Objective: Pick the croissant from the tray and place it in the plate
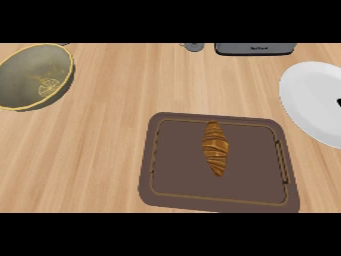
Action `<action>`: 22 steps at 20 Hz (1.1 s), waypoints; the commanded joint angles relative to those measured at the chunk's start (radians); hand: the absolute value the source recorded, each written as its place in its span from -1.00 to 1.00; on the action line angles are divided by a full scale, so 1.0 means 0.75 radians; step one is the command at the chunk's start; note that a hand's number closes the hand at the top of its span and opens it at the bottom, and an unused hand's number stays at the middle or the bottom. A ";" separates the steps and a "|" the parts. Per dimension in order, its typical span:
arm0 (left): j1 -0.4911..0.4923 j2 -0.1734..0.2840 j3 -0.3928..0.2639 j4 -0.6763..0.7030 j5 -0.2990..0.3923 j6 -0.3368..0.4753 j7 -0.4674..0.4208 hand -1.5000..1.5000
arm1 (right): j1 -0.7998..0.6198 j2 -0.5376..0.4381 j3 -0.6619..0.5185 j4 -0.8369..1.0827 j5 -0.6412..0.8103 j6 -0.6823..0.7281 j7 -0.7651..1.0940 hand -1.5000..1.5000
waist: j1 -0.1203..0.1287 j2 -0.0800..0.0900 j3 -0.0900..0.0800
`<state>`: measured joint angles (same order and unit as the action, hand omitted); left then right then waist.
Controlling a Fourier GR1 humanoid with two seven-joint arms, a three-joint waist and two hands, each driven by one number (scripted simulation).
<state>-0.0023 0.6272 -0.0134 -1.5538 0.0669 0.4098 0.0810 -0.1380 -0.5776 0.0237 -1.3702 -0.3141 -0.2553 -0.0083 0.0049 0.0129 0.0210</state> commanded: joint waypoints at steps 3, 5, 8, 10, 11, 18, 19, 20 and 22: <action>-0.104 -0.118 -0.094 0.028 0.095 -0.113 0.024 0.00 | -0.222 0.085 0.127 -0.008 -0.126 0.341 -0.050 1.00 | 0.029 0.005 -0.026; -0.123 -0.187 -0.162 0.002 0.151 -0.172 0.043 0.00 | -0.288 0.152 0.233 -0.060 -0.172 0.507 -0.095 1.00 | 0.065 0.017 -0.025; -0.104 -0.211 -0.194 0.011 0.178 -0.205 0.064 0.00 | -0.361 -0.244 0.318 -0.136 0.401 0.396 -0.271 1.00 | 0.048 -0.005 -0.061; -0.166 -0.257 -0.192 0.049 0.254 -0.260 0.104 0.00 | -0.216 0.244 0.184 0.102 0.041 0.287 -0.508 -1.00 | 0.011 0.013 -0.020; -0.172 -0.275 -0.200 0.070 0.245 -0.254 0.089 0.00 | -0.203 0.268 0.190 0.174 0.015 0.368 -0.611 -1.00 | 0.020 0.016 -0.020; -0.195 -0.321 -0.181 0.223 0.234 -0.303 0.020 0.00 | -0.292 0.163 0.394 0.433 0.360 0.592 -0.888 -1.00 | 0.010 -0.009 -0.028; -0.226 -0.309 -0.169 0.197 0.254 -0.312 0.071 0.00 | -0.353 0.089 0.342 0.547 0.372 0.644 -0.967 -1.00 | 0.019 -0.007 -0.026; -0.254 -0.304 -0.143 0.243 0.257 -0.332 0.060 0.00 | -0.310 0.091 0.360 0.562 0.405 0.653 -1.017 -1.00 | 0.006 -0.009 -0.027; -0.309 -0.348 -0.150 0.281 0.208 -0.286 0.080 0.00 | -0.330 0.091 0.379 0.507 0.453 0.639 -0.919 -1.00 | -0.006 -0.014 -0.028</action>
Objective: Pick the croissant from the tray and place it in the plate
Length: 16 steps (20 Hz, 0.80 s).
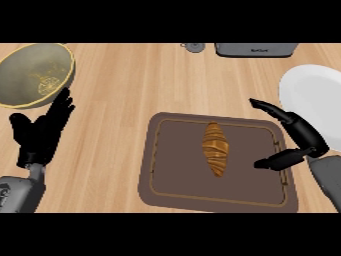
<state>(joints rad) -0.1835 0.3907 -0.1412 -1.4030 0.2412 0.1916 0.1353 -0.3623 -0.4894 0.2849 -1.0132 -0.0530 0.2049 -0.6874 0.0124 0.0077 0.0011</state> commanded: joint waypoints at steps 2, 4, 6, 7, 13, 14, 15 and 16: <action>0.005 -0.014 0.039 0.055 -0.014 -0.046 -0.020 0.00 | -0.023 -0.033 0.032 0.027 0.172 0.000 -0.021 -1.00 | -0.013 -0.009 -0.001; 0.035 -0.008 0.047 -0.017 -0.013 -0.056 0.030 0.00 | -0.115 0.013 0.026 0.039 0.198 0.016 0.105 -1.00 | -0.007 -0.010 -0.001; 0.032 -0.049 0.033 0.006 -0.060 -0.019 -0.003 0.00 | -0.105 -0.024 0.028 -0.112 0.201 0.061 0.222 -1.00 | -0.014 -0.012 -0.002; 0.009 -0.060 0.061 0.062 -0.069 -0.038 -0.047 0.00 | -0.050 -0.009 0.037 -0.074 0.255 0.049 0.157 -1.00 | -0.016 -0.010 -0.002; -0.003 -0.061 0.071 0.028 -0.066 -0.046 0.026 0.00 | -0.109 -0.014 0.130 -0.209 0.357 0.150 0.443 -1.00 | -0.017 -0.014 -0.002; 0.062 -0.030 0.090 -0.023 -0.057 -0.078 0.004 0.00 | -0.065 -0.006 0.147 -0.215 0.417 0.101 0.408 -1.00 | -0.013 -0.014 -0.002; 0.070 -0.059 0.068 -0.071 -0.046 -0.061 0.050 0.00 | -0.116 -0.020 0.148 -0.184 0.450 0.103 0.441 -1.00 | -0.007 -0.014 -0.002; -0.008 -0.059 0.102 0.064 -0.056 -0.090 0.001 0.00 | -0.178 0.037 0.145 -0.108 0.496 0.081 0.438 -1.00 | -0.010 -0.009 -0.002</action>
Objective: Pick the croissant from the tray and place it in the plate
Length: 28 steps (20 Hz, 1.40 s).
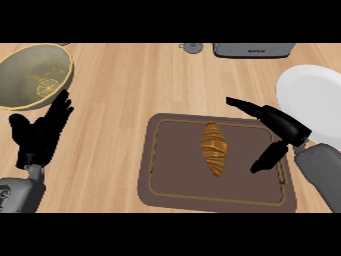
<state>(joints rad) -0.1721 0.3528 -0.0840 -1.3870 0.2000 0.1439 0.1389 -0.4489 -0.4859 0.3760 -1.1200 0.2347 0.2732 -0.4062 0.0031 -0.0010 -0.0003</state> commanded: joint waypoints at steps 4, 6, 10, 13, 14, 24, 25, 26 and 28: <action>0.067 0.008 0.036 -0.079 -0.012 -0.030 0.005 0.00 | -0.027 0.044 0.067 0.042 0.249 -0.054 0.107 -1.00 | 0.009 0.000 0.001; 0.050 -0.054 0.007 -0.054 -0.046 -0.011 0.006 0.00 | -0.032 0.054 0.058 0.032 0.281 -0.004 0.153 -1.00 | 0.003 0.001 0.000; 0.004 -0.043 0.060 0.022 -0.043 -0.064 -0.018 0.00 | -0.095 0.135 0.082 0.073 0.375 0.045 0.221 -1.00 | 0.004 0.003 0.000; -0.053 -0.092 0.059 0.059 -0.090 -0.039 0.006 0.00 | -0.047 0.136 0.046 -0.072 0.384 0.153 0.314 -1.00 | -0.006 0.001 0.000; 0.060 -0.040 0.085 0.021 -0.075 -0.105 -0.078 0.00 | -0.044 0.126 0.053 -0.051 0.407 0.160 0.292 -1.00 | 0.000 0.001 0.000; 0.022 -0.162 0.082 0.048 -0.167 -0.072 -0.071 0.00 | -0.139 0.365 -0.007 0.189 0.632 0.075 0.320 -1.00 | 0.003 0.003 0.000; 0.032 -0.102 0.143 -0.044 -0.122 -0.120 0.015 0.00 | -0.124 0.303 -0.036 0.079 0.643 0.152 0.314 -1.00 | 0.001 0.001 0.000; 0.042 -0.119 0.131 -0.005 -0.146 -0.115 -0.028 0.00 | -0.006 0.362 0.024 0.007 0.682 0.074 0.361 -1.00 | -0.003 0.001 0.000; 0.008 -0.152 0.114 -0.009 -0.172 -0.091 0.009 0.00 | -0.200 0.335 -0.067 0.212 0.692 0.140 0.267 -1.00 | 0.004 0.003 0.001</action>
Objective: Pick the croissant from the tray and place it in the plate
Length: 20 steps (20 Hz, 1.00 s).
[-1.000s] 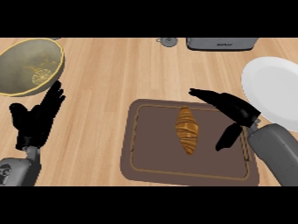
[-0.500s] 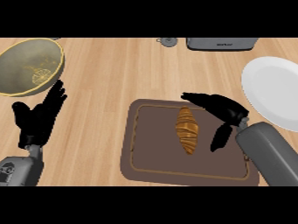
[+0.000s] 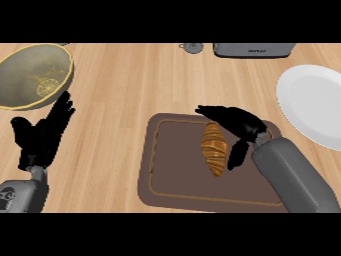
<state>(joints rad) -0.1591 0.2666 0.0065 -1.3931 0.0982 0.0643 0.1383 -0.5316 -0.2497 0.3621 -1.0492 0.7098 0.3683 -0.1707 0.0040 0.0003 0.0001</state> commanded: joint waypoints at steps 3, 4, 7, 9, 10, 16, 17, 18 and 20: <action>-0.014 -0.018 0.023 -0.020 -0.015 -0.030 0.052 0.00 | -0.087 0.049 -0.045 0.260 0.135 -0.054 -0.131 -1.00 | 0.006 0.002 0.000; -0.091 0.004 0.071 0.115 -0.003 -0.045 -0.029 0.00 | -0.025 0.083 0.041 0.185 0.158 -0.035 -0.079 -1.00 | -0.001 0.003 0.000; -0.029 -0.019 0.031 0.038 -0.032 -0.036 -0.001 0.00 | -0.009 0.043 0.076 0.126 0.173 0.057 -0.171 1.00 | 0.000 0.001 0.000; -0.030 -0.015 0.048 0.039 -0.013 -0.054 0.004 0.00 | -0.004 0.114 0.090 0.221 0.223 -0.088 -0.233 1.00 | 0.007 0.003 0.000; 0.060 0.022 0.056 -0.058 -0.007 -0.077 0.017 0.00 | 0.018 0.086 0.077 0.103 0.199 -0.017 -0.204 1.00 | 0.005 -0.002 0.000; -0.037 -0.025 0.057 0.020 -0.027 -0.062 0.040 0.00 | -0.001 0.145 0.005 0.174 0.207 -0.037 -0.224 1.00 | 0.001 0.001 0.000; 0.037 -0.006 0.069 -0.063 -0.015 -0.076 0.036 0.00 | 0.088 0.136 0.023 0.017 0.205 -0.016 -0.173 1.00 | -0.003 -0.004 0.000; 0.004 0.013 0.095 -0.043 0.006 -0.098 0.049 0.00 | 0.066 0.145 0.010 0.104 0.228 -0.082 -0.218 1.00 | 0.001 -0.001 0.000; 0.004 -0.077 0.019 -0.067 -0.089 0.033 0.078 0.00 | 0.266 0.015 0.061 -0.189 0.209 -0.005 -0.259 1.00 | -0.030 -0.010 0.000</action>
<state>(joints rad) -0.1620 0.2369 0.0385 -1.4190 0.0657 0.0407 0.1722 -0.4905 -0.2083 0.3784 -1.0420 0.8835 0.3525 -0.3355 -0.0034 -0.0145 -0.0121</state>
